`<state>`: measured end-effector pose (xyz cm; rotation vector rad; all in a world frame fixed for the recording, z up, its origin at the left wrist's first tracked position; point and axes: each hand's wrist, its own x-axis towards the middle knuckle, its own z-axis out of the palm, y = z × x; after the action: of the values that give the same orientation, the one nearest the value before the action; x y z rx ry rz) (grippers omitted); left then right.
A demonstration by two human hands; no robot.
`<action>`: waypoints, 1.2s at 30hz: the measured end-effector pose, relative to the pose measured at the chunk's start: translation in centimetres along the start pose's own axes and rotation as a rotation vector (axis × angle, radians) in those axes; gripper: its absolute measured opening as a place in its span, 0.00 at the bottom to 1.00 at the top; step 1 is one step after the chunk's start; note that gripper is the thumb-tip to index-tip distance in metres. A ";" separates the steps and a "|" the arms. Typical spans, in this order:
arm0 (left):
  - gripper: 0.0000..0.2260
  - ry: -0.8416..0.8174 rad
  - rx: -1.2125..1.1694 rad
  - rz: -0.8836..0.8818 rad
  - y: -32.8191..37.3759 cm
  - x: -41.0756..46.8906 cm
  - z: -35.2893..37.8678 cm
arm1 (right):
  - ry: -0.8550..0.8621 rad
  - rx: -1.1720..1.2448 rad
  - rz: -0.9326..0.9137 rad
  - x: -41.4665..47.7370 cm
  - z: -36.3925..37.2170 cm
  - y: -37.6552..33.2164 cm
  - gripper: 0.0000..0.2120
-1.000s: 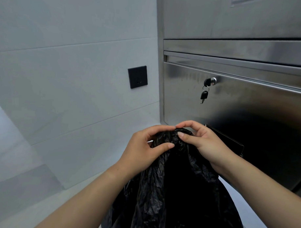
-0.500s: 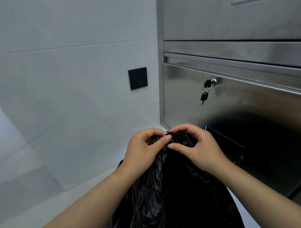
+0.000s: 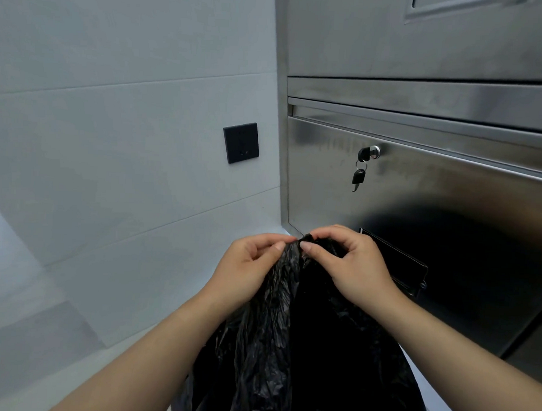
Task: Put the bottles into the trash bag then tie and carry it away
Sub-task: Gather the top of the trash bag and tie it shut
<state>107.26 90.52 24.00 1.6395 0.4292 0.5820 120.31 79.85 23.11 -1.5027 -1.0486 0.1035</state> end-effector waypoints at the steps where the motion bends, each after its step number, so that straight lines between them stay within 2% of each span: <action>1: 0.09 -0.028 0.037 0.008 0.0 0.0 -0.2 | 0.000 0.042 0.031 0.0 0.1 0.0 0.08; 4: 0.08 -0.064 0.210 0.020 0.1 0.1 -0.8 | 0.006 0.104 0.098 -0.1 0.4 0.3 0.06; 9: 0.06 0.035 0.355 -0.015 -0.3 0.4 -1.1 | -0.002 0.200 0.249 -0.8 0.7 0.9 0.01; 12: 0.04 0.065 0.311 -0.035 -0.7 0.1 -1.2 | 0.024 0.305 0.340 -1.6 1.3 1.2 0.05; 16: 0.03 0.088 0.187 -0.085 -1.7 -0.8 -2.2 | 0.079 0.509 0.467 -3.0 2.0 1.6 0.05; 21: 0.07 0.144 0.261 -0.107 -2.6 -1.4 -4.1 | 0.186 0.663 0.523 -3.1 0.6 2.1 0.08; 26: 0.05 0.225 0.307 -0.020 -1.9 -1.2 -5.0 | 0.130 0.572 0.381 -2.8 0.9 1.2 0.07; 31: 0.06 0.145 0.114 0.031 0.7 -0.9 -3.9 | 0.159 0.383 0.129 -1.0 0.6 -1.1 0.08; 36: 0.05 0.259 -0.005 0.196 2.6 -0.6 -2.4 | 0.110 0.378 0.024 -0.3 1.0 -2.8 0.07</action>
<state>105.25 91.66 26.71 1.6180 0.4573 0.9482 118.06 79.96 25.05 -1.1645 -0.8663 0.2213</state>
